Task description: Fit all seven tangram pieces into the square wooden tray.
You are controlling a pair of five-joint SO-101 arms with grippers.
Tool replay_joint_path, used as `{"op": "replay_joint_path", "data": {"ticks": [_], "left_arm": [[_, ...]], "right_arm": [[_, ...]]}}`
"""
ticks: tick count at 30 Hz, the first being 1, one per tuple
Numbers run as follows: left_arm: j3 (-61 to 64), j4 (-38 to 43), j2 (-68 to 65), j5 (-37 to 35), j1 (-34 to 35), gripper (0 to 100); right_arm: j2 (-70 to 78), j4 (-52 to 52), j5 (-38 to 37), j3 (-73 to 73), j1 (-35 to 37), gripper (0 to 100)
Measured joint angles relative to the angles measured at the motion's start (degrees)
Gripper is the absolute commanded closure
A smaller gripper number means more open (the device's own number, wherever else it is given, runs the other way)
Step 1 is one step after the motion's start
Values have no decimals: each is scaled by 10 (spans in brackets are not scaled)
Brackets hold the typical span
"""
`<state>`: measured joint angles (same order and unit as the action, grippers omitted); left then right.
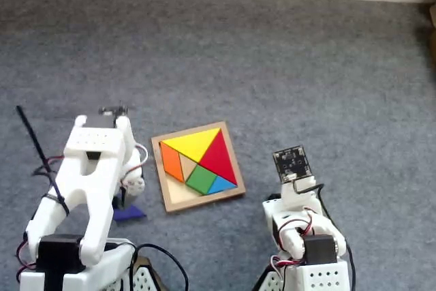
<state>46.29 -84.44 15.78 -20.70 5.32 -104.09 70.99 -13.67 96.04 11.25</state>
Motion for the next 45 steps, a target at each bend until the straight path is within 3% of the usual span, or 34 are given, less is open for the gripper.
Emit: {"op": "replay_joint_path", "data": {"ticks": [8, 14, 21, 30, 34, 41, 45], "left_arm": [[41, 69, 0, -19, 6, 992], [56, 115, 0, -93, 4, 992], [113, 250, 11, -128, 3, 992], [120, 320, 3, -176, 3, 995], [74, 301, 2, -174, 2, 995], [-10, 92, 55, -173, 1, 995], [9, 25, 103, -142, 1, 995]], "right_arm": [[0, 0, 0, 0, 0, 991], [0, 0, 0, 0, 0, 991], [0, 0, 0, 0, 0, 991], [0, 0, 0, 0, 0, 991], [0, 0, 0, 0, 0, 991], [0, 0, 0, 0, 0, 991], [0, 0, 0, 0, 0, 991]]}}
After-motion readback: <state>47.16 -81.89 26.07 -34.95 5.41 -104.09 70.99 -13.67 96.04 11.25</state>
